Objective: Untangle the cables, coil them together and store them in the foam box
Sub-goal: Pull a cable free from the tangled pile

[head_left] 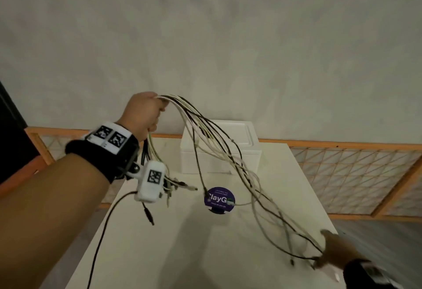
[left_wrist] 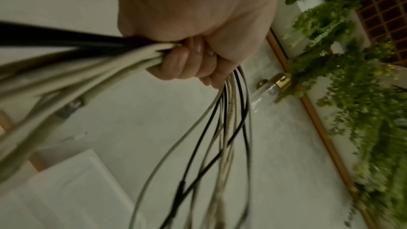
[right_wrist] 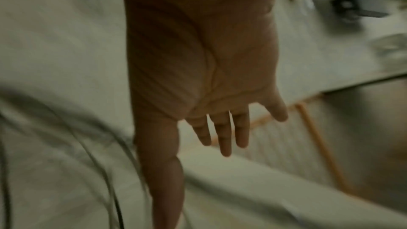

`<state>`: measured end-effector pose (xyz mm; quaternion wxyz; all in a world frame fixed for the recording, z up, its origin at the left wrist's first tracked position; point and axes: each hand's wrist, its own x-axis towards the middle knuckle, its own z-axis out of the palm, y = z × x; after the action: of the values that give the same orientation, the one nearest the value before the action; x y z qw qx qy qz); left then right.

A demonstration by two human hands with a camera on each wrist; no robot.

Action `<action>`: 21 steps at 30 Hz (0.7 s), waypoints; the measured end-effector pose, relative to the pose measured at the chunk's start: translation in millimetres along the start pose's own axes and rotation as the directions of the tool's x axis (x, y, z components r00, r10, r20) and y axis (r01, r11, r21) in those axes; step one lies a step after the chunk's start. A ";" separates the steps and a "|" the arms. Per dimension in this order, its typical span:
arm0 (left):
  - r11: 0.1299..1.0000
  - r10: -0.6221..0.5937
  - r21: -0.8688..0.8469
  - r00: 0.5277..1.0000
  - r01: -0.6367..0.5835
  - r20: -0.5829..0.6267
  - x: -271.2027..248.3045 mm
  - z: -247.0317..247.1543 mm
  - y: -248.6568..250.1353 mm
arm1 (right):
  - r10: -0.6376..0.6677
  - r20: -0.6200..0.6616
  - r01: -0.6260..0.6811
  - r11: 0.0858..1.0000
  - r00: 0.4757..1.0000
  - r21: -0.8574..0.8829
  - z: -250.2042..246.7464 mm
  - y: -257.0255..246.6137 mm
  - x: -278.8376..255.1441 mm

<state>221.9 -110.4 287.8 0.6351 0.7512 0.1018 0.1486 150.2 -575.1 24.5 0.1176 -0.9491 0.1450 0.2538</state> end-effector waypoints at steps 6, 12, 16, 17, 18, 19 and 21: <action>0.943 0.164 0.255 0.965 -0.214 0.203 -38.7 55.2 -23.6 | -0.476 -0.741 0.744 0.667 0.473 0.047 -109.4 -167.8 -85.7; 0.767 0.209 0.387 0.769 -0.512 0.604 -64.1 63.8 -35.5 | -0.761 -0.442 0.818 0.567 0.476 -0.095 -125.2 -274.2 -144.4; 0.866 0.025 0.362 0.754 -0.344 0.656 -61.9 39.0 -56.8 | -0.713 -0.396 0.739 0.664 0.579 -0.114 -108.5 -283.9 -133.3; 0.892 0.034 0.315 0.744 -0.324 0.667 -61.9 34.8 -66.1 | -0.713 -0.404 0.733 0.666 0.573 -0.135 -103.8 -286.5 -133.6; 0.922 0.079 0.236 0.745 -0.308 0.662 -63.8 32.3 -75.5 | -0.715 -0.430 0.740 0.657 0.552 -0.142 -99.2 -288.2 -135.8; 0.944 0.123 0.163 0.765 -0.287 0.632 -66.7 30.6 -87.2 | -0.710 -0.461 0.752 0.647 0.532 -0.128 -95.7 -288.7 -140.4; 0.966 0.121 0.127 0.833 -0.223 0.540 -71.3 28.0 -118.1 | -0.674 -0.553 0.798 0.602 0.490 -0.028 -98.2 -282.9 -152.7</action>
<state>169.3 -140.2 160.7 0.5499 0.8247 -0.1314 -0.0164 162.3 -308.1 228.5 0.2823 -0.9274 -0.2236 -0.1015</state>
